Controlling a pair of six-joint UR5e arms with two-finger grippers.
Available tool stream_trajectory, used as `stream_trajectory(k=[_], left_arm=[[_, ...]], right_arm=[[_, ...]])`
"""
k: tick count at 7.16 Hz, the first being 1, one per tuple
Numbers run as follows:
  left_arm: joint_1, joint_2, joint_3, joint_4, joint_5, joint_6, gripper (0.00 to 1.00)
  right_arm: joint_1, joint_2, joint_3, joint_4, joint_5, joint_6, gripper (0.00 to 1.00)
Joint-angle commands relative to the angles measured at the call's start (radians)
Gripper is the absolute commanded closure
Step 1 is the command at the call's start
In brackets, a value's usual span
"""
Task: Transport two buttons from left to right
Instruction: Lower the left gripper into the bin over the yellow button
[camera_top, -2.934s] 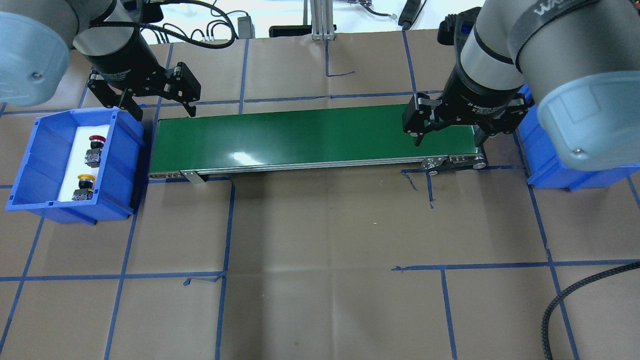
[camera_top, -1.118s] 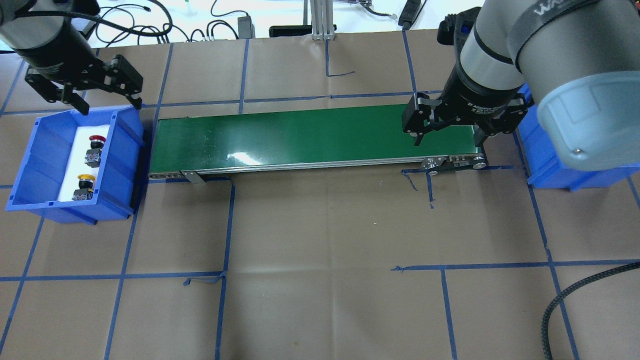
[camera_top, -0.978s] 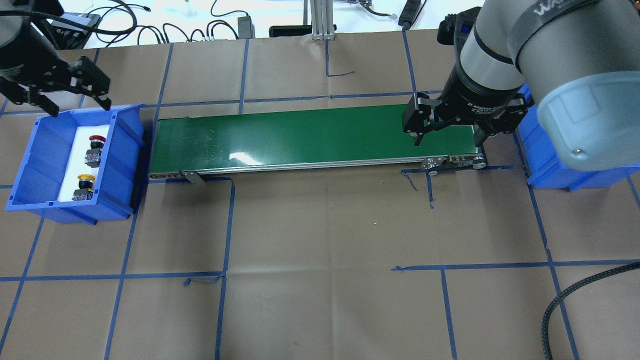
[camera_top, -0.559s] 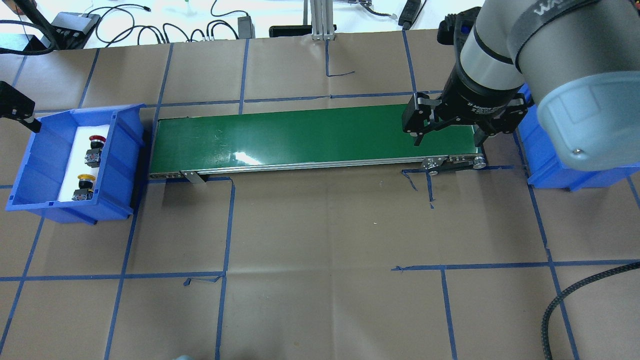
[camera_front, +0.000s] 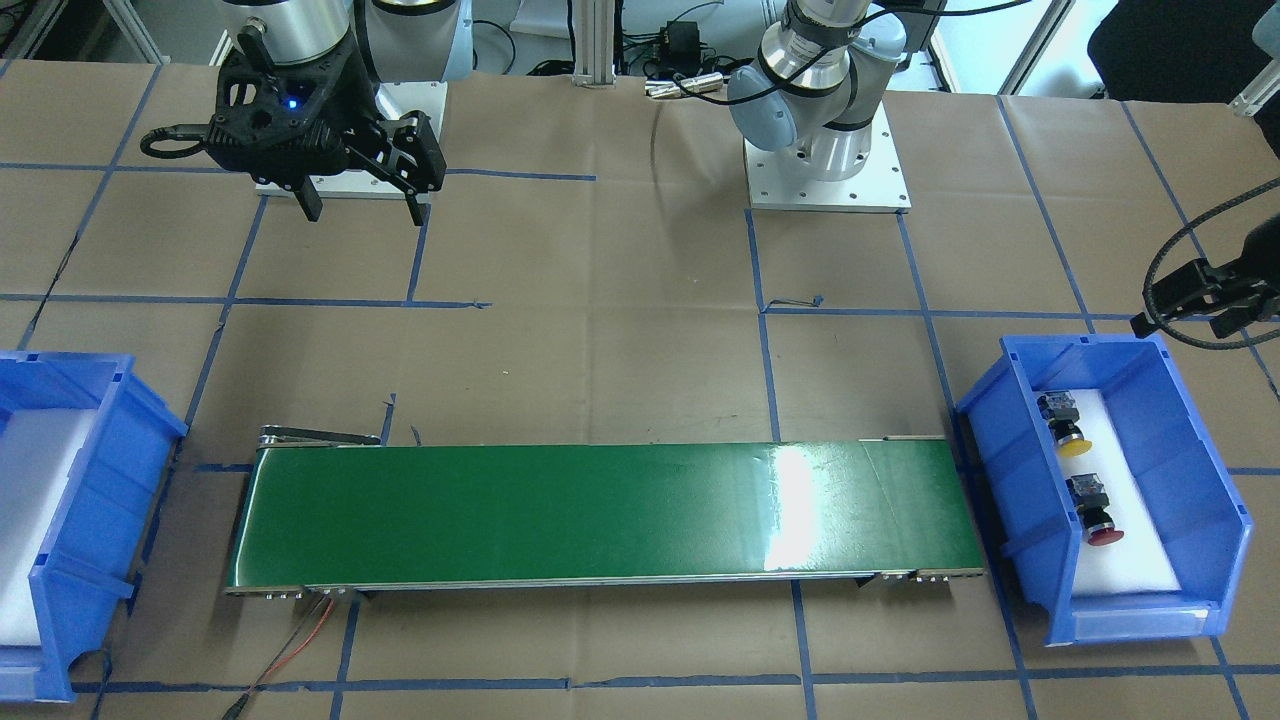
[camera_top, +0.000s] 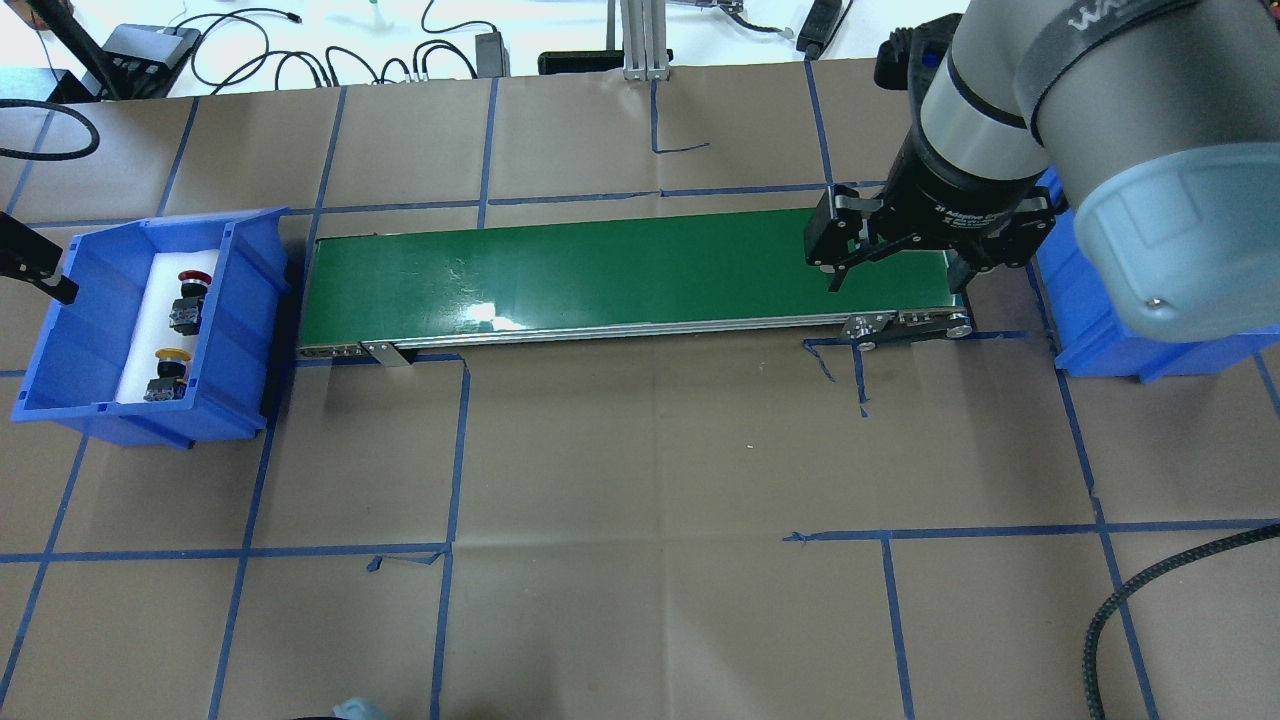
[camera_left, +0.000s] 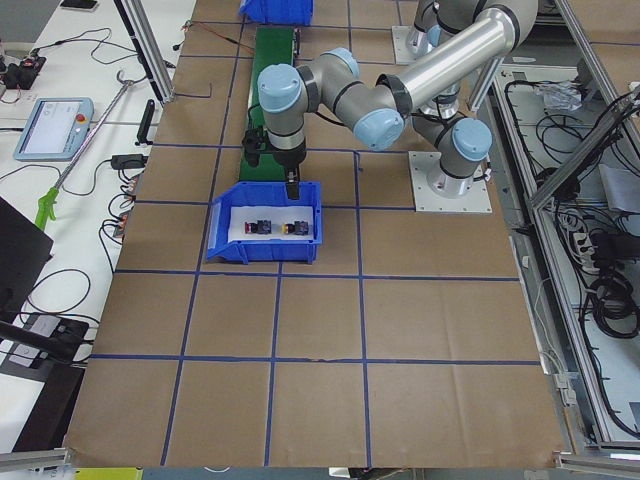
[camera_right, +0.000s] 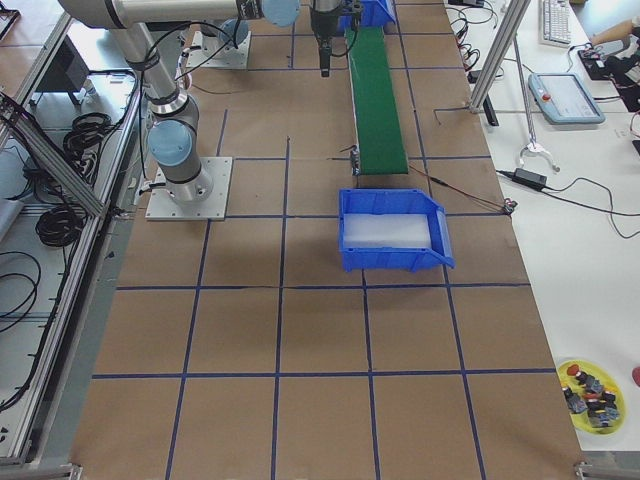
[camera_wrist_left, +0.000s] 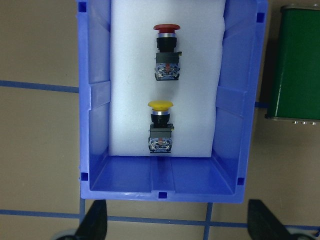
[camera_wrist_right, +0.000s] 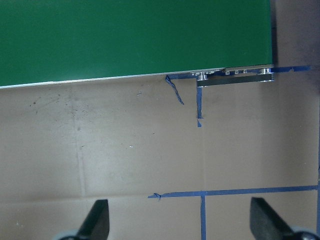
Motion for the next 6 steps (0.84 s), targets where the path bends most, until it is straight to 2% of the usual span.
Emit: stream_trajectory(k=[1, 4, 6], left_arm=[[-0.002, -0.012, -0.102, 0.156, -0.010, 0.018, 0.02], [-0.002, -0.040, -0.246, 0.353, -0.010, 0.019, 0.02], [-0.002, -0.081, -0.300, 0.457, -0.009, 0.047, 0.02]], right_arm=[[0.000, 0.001, 0.002, 0.002, 0.002, 0.001, 0.00], [0.000, 0.000, 0.011, 0.000, 0.002, 0.001, 0.00], [0.000, 0.000, 0.011, 0.000, 0.002, 0.001, 0.00]])
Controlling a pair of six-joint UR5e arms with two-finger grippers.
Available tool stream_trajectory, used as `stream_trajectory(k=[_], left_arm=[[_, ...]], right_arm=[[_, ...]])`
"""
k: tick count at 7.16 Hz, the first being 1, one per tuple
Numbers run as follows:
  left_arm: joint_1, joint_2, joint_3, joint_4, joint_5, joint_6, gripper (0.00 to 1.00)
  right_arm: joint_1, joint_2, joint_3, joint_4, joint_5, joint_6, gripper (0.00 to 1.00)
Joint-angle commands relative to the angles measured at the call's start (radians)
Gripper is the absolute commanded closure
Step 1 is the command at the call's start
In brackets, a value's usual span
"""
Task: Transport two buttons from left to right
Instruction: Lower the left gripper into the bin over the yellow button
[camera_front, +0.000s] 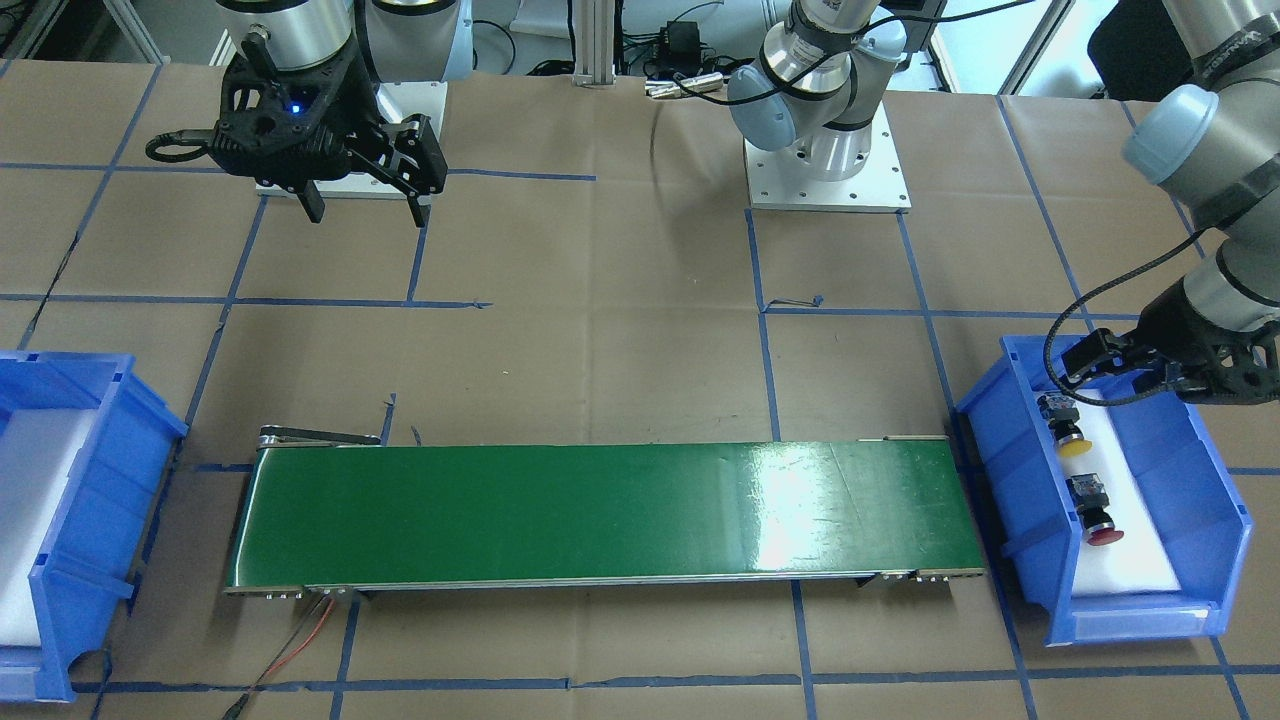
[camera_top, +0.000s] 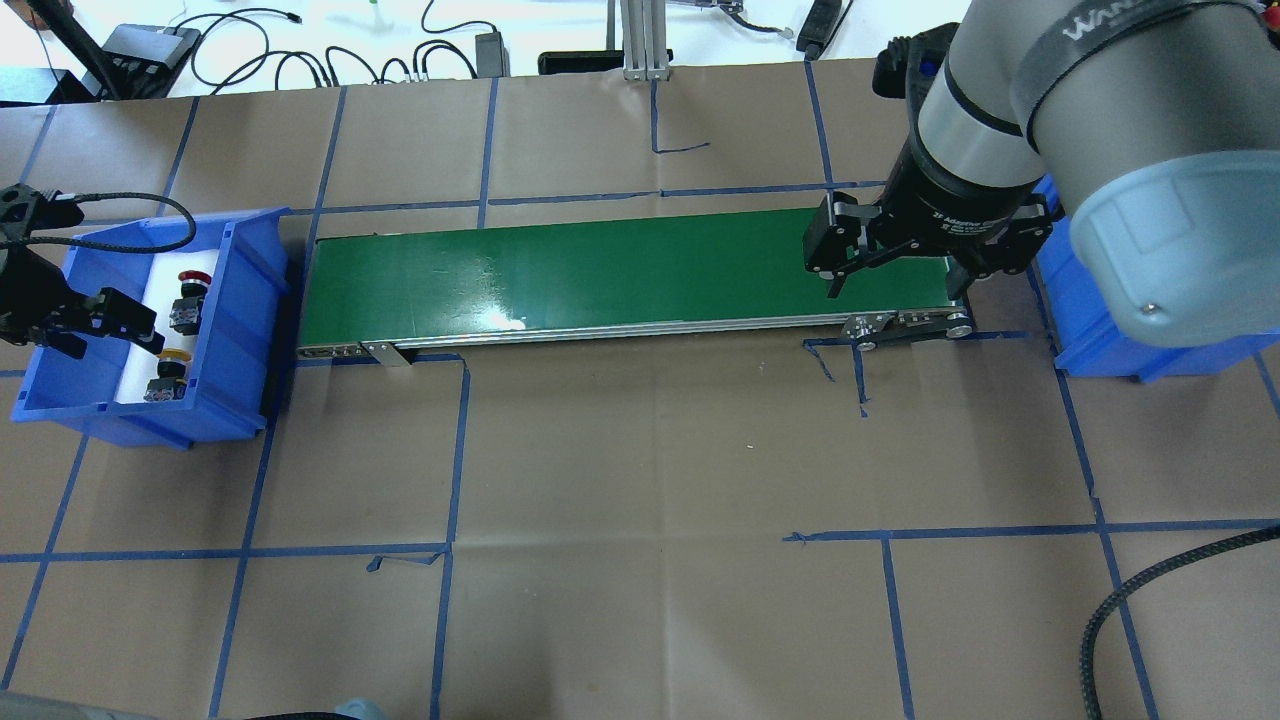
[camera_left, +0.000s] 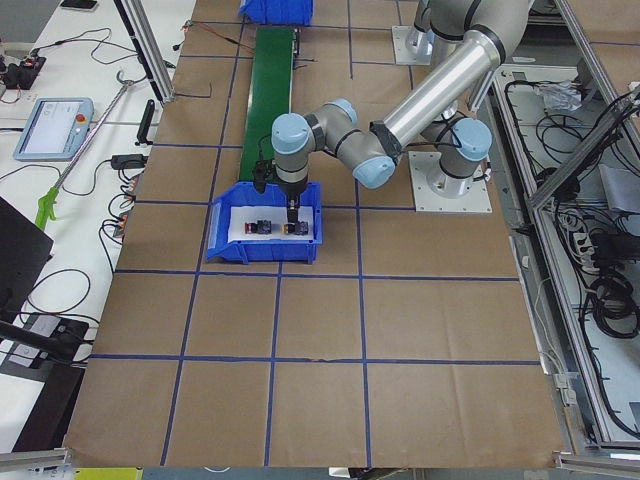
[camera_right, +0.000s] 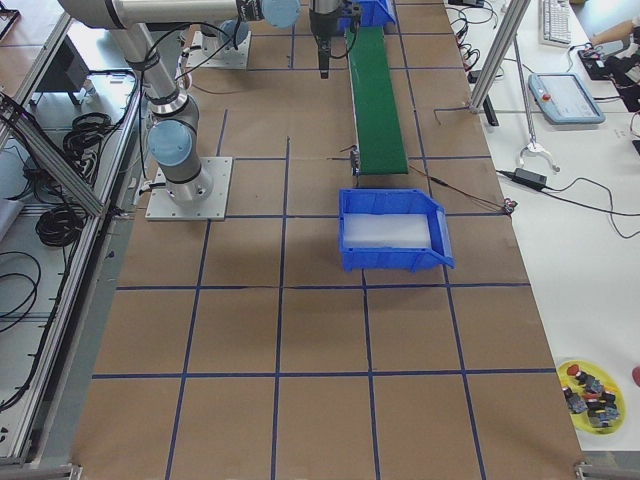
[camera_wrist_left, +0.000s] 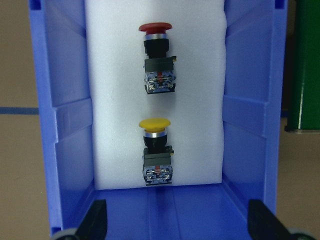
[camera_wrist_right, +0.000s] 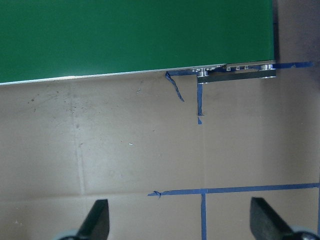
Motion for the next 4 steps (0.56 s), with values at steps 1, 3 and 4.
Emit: stream_trajectory(k=[1, 3, 4], left_arm=[[0.000, -0.052, -0.042, 0.103, 0.001, 0.014, 0.02], [-0.002, -0.092, -0.047, 0.137, 0.009, 0.015, 0.02], [-0.002, -0.105, -0.055, 0.146, 0.012, 0.014, 0.02]], right_arm=[[0.000, 0.000, 0.001, 0.000, 0.000, 0.000, 0.00], [0.000, -0.002, 0.001, 0.000, 0.000, 0.000, 0.00], [0.000, -0.002, -0.001, 0.000, 0.000, 0.000, 0.00]])
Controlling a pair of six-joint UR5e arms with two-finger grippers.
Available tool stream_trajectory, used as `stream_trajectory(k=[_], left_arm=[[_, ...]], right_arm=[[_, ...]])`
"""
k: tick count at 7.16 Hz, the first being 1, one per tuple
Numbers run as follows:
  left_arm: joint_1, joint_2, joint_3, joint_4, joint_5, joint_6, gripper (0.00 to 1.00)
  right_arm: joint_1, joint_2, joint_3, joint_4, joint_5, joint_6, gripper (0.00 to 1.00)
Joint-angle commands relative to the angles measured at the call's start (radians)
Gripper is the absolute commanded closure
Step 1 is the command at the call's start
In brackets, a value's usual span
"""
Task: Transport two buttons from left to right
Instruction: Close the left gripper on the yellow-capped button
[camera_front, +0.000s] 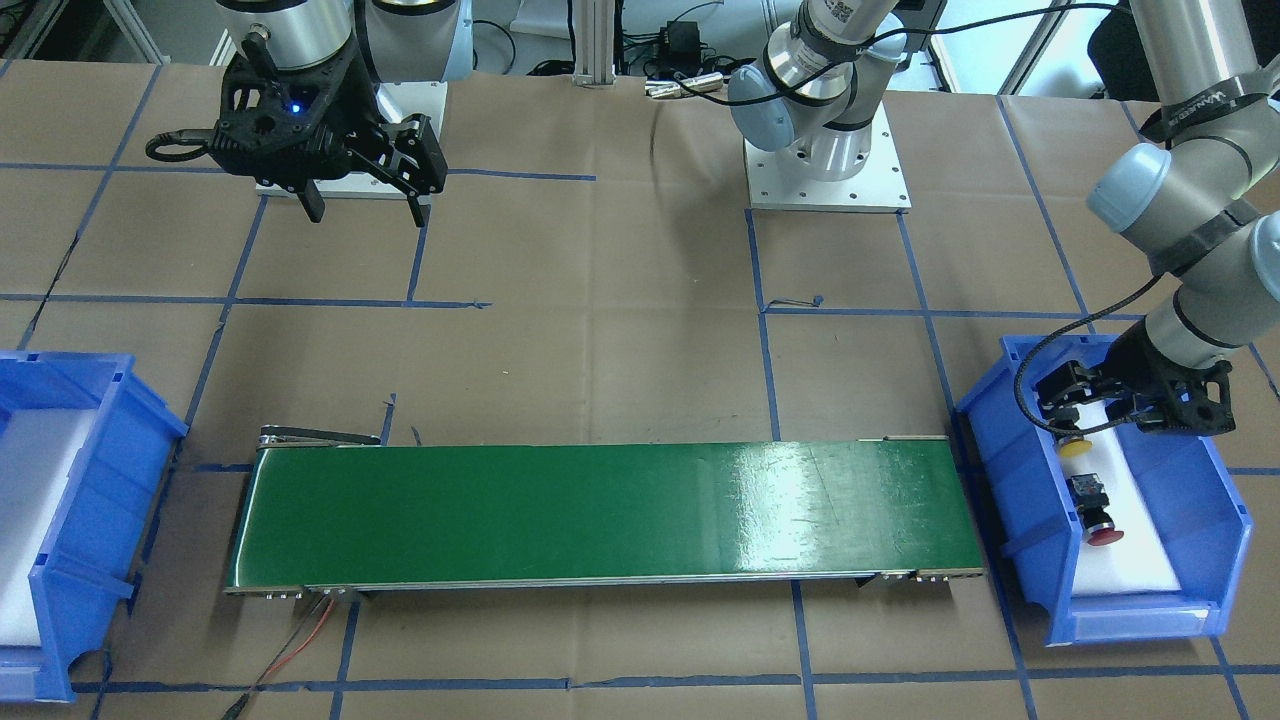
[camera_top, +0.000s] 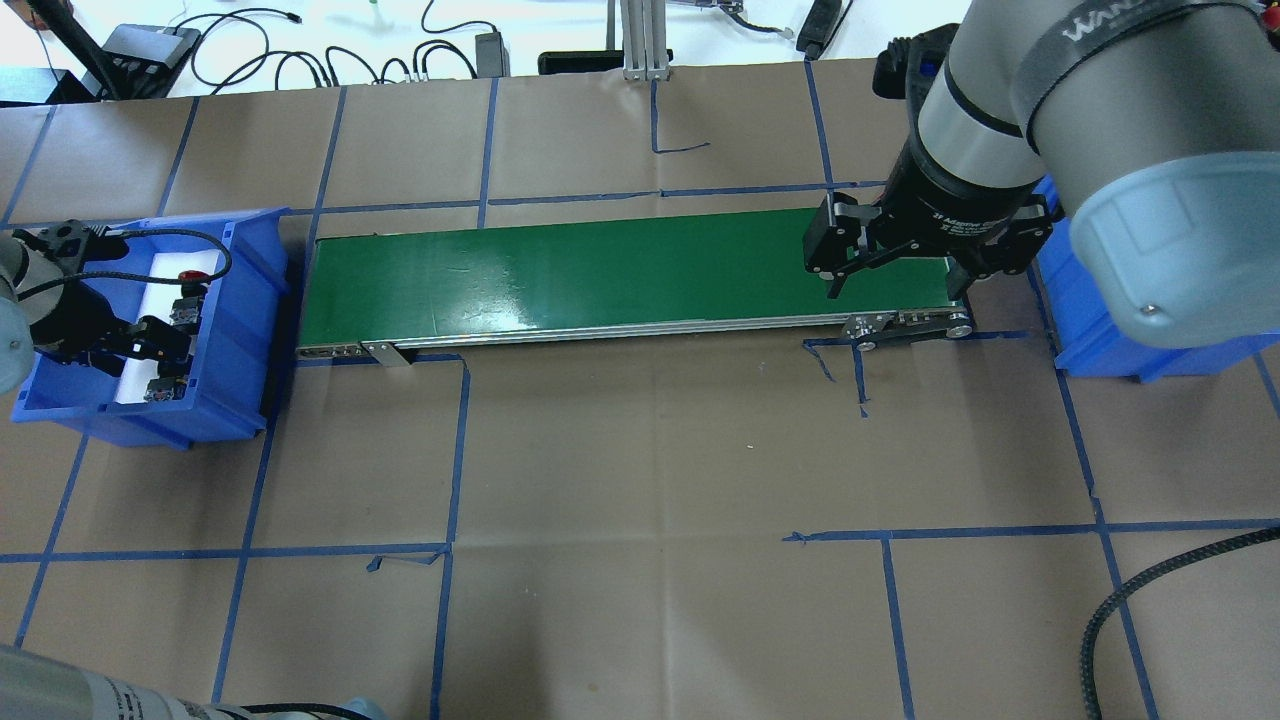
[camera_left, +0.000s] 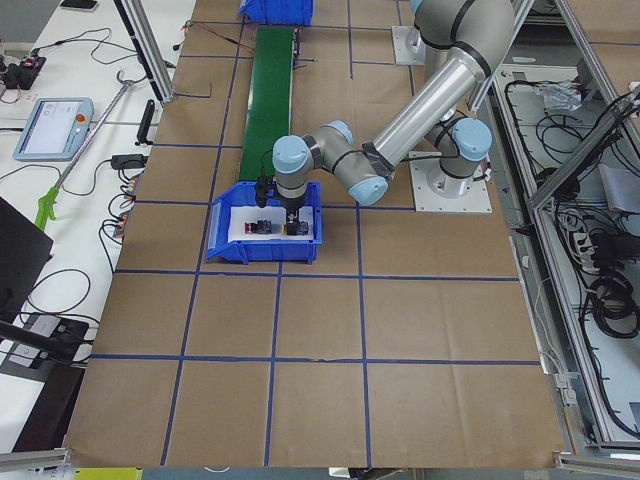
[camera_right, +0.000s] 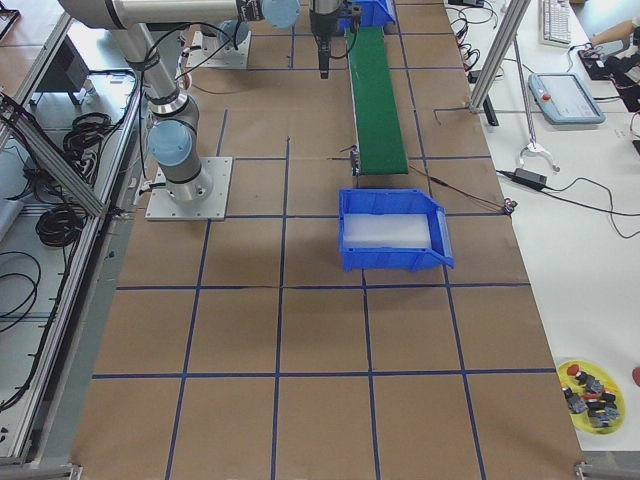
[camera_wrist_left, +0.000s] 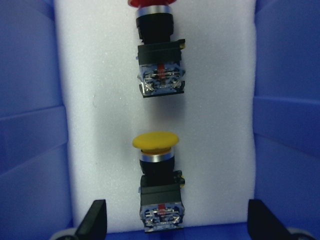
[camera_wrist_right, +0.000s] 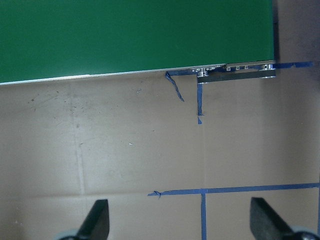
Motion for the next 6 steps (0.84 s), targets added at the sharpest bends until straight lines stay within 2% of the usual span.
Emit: stream_trajectory(k=[1, 4, 5, 6], left_arm=[[0.001, -0.034, -0.023, 0.062, 0.006, 0.001, 0.02], [0.001, -0.028, -0.063, 0.079, 0.012, -0.001, 0.01], [0.003, -0.020, -0.063, 0.079, 0.012, -0.002, 0.05], [0.003, -0.020, -0.063, 0.079, 0.014, -0.007, 0.24]], right_arm=[[0.000, -0.001, -0.001, -0.002, 0.000, 0.000, 0.00], [0.000, -0.001, -0.001, 0.000, 0.000, 0.000, 0.00], [0.000, -0.001, -0.001, 0.000, 0.000, 0.000, 0.00], [0.000, -0.001, -0.001, 0.000, 0.000, 0.000, 0.00]])
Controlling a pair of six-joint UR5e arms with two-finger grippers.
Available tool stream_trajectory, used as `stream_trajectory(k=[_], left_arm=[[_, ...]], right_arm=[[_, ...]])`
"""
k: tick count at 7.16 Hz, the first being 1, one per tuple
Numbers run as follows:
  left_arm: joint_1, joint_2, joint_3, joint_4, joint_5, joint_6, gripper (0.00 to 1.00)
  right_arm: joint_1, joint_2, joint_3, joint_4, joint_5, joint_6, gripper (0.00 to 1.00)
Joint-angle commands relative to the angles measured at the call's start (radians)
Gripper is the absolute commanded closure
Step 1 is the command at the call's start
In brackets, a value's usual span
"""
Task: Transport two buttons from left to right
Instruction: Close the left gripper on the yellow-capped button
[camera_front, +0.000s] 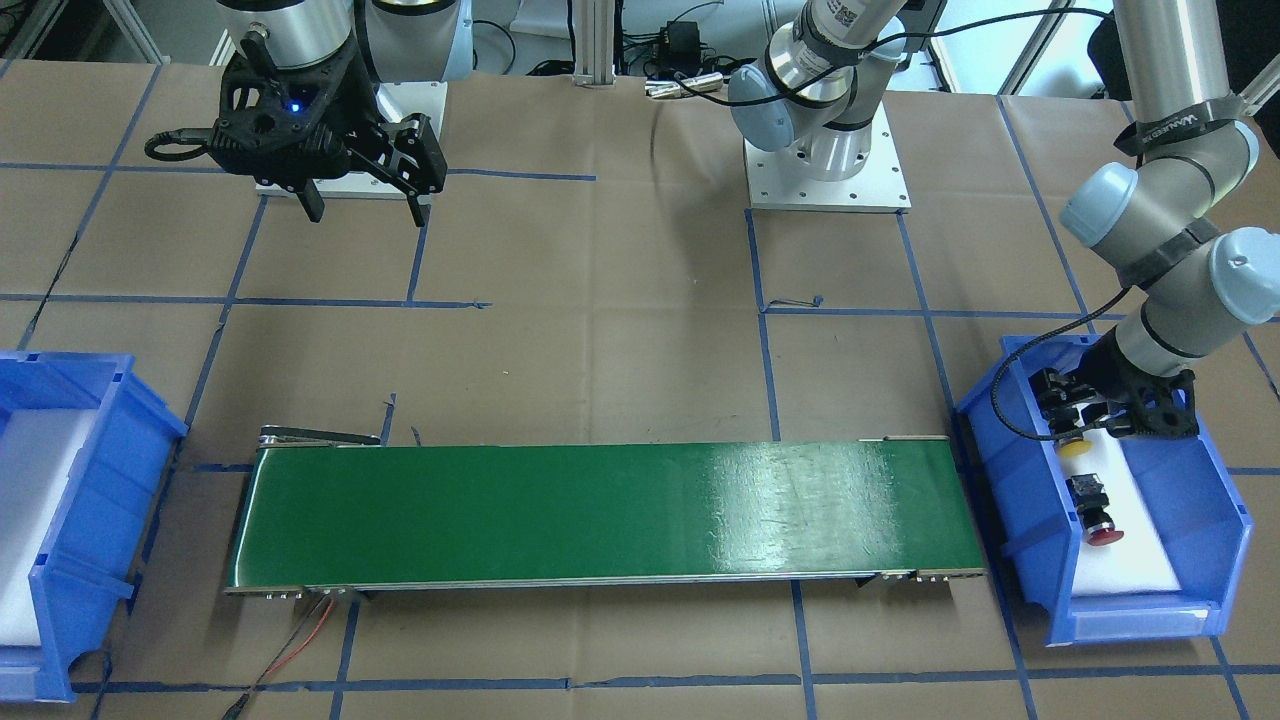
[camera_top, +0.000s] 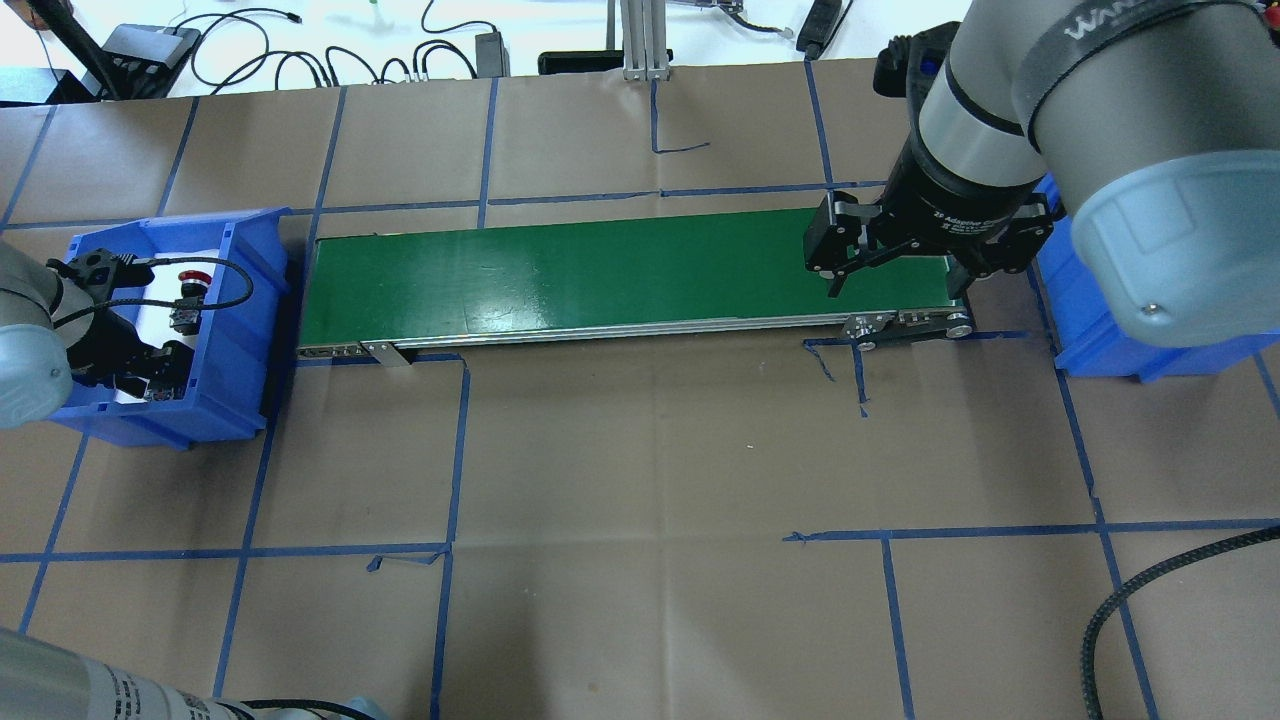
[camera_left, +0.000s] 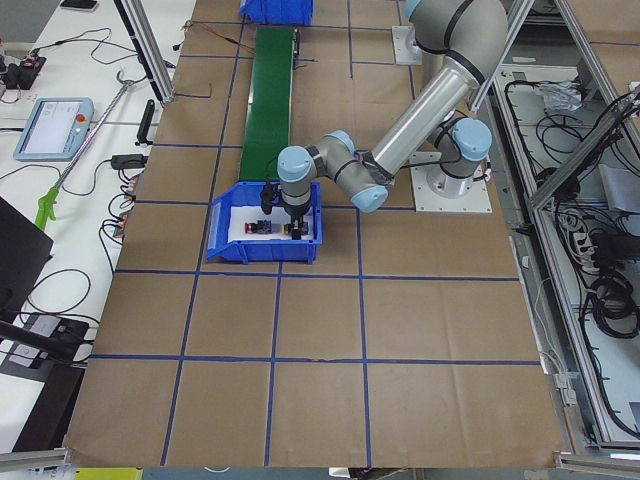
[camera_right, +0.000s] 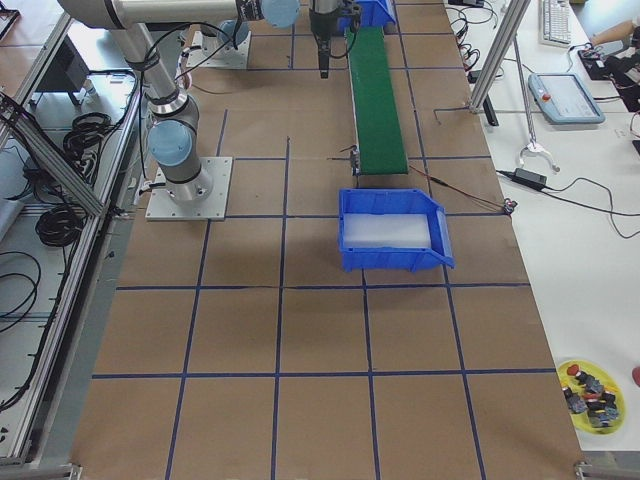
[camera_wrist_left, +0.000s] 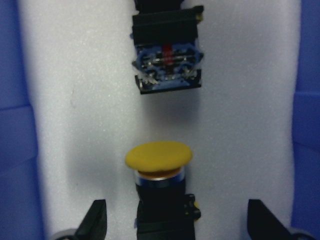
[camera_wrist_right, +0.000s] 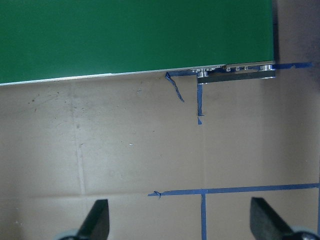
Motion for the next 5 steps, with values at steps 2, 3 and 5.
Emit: stream_trajectory(k=[2, 3, 5], left_arm=[[0.001, -0.003, 0.000, 0.002, 0.020, -0.010, 0.54], [0.001, -0.001, 0.001, 0.002, 0.022, -0.012, 0.69], [-0.001, 0.024, 0.020, -0.006, 0.020, -0.052, 0.89]], right_arm=[[0.000, 0.000, 0.000, -0.001, 0.000, 0.000, 0.00], [0.000, 0.000, 0.000, 0.000, 0.000, 0.000, 0.00], [0.000, 0.000, 0.000, 0.000, 0.000, 0.000, 0.00]])
